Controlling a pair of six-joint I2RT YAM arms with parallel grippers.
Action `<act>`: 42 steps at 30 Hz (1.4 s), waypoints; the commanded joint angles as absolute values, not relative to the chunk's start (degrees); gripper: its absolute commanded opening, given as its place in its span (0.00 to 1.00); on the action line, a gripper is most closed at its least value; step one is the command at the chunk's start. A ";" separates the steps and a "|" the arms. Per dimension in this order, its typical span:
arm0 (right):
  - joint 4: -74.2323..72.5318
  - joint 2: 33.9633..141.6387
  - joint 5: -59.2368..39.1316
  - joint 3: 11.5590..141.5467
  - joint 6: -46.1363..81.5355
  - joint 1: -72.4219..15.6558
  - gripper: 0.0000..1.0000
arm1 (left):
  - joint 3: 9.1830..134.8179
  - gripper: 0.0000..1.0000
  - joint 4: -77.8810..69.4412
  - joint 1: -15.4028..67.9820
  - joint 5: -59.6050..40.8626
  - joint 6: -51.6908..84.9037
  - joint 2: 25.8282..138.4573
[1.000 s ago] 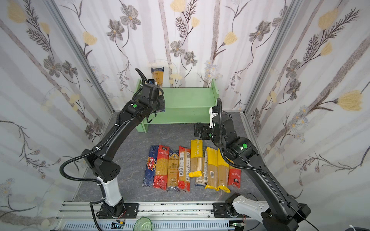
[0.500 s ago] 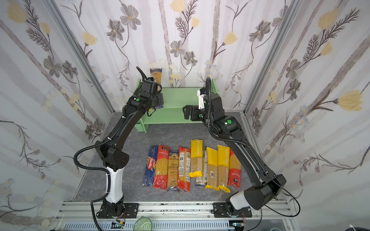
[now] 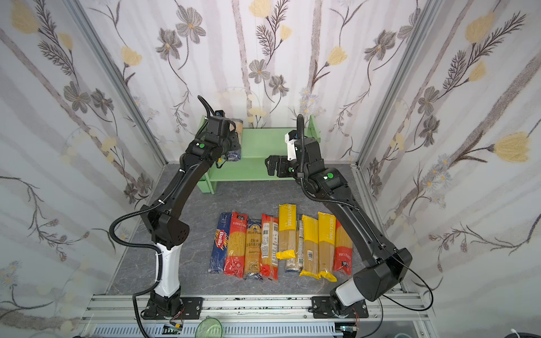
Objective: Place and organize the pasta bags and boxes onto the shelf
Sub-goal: 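Lift the Anko bag and place it beside the yellow bag on the shelf, then open the left gripper and lower both grippers toward the pasta row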
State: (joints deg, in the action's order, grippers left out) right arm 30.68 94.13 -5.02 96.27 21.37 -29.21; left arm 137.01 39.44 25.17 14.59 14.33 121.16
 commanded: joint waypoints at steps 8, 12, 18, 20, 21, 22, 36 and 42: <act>28.92 88.58 -3.79 92.11 21.78 -29.25 1.00 | 130.10 0.83 37.91 27.96 12.81 17.18 112.32; 28.83 86.06 -3.76 89.10 22.91 -29.38 1.00 | 123.32 0.88 37.85 30.53 14.35 17.47 107.22; 29.18 80.28 -2.04 82.73 24.90 -30.70 1.00 | 109.83 0.92 37.27 33.91 16.71 19.18 98.11; 29.42 78.12 -1.32 79.64 25.78 -31.98 1.00 | 104.55 0.93 36.76 34.95 17.71 20.04 94.46; 29.59 76.98 -0.66 77.99 26.22 -32.85 1.00 | 101.31 0.93 36.30 35.46 18.07 20.49 92.38; 29.77 76.04 0.04 76.41 26.74 -33.68 1.00 | 98.51 0.93 35.90 35.84 18.19 20.96 90.33; 35.09 65.88 12.83 67.37 37.01 -46.54 1.00 | 54.65 0.97 30.19 36.75 15.03 32.09 57.93; 36.43 67.16 15.37 67.75 39.10 -51.49 1.00 | 42.53 0.97 29.67 38.62 14.50 37.48 51.86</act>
